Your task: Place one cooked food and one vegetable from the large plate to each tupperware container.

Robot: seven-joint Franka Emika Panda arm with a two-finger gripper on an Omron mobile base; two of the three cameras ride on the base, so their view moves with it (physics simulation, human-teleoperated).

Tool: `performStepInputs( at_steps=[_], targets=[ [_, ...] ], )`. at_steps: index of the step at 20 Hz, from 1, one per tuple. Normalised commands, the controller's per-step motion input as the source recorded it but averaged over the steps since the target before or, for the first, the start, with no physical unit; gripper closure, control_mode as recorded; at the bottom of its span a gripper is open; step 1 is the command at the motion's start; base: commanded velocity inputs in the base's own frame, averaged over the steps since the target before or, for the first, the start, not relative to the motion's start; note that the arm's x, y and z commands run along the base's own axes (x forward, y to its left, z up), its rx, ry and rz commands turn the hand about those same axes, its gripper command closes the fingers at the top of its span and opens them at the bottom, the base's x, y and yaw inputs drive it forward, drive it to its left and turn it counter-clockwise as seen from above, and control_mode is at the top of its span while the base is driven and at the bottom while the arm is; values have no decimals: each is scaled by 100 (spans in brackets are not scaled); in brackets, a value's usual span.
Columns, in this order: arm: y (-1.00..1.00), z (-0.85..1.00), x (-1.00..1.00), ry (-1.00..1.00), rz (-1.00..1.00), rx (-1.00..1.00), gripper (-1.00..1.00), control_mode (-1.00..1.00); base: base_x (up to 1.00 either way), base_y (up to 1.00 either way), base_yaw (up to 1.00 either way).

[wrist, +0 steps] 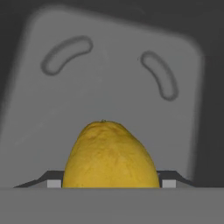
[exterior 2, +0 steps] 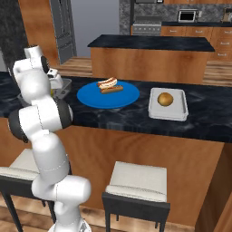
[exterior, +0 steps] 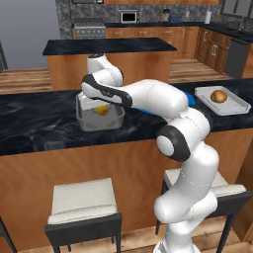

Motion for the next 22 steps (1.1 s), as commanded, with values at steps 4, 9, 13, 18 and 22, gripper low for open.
performStepInputs(
  at_steps=[4,9,13,18,22],
  targets=[
    [25,0,6,0,0,0,100,-100,0,0,0],
    [15,0,7,-1,0,0,100,-100,0,0,0],
    [4,0,3,0,0,0,-100,-100,0,0,0],
    [0,10,0,0,0,0,-100,-100,0,0,0],
    [0,35,0,0,0,0,-100,-100,0,0,0]
  ],
)
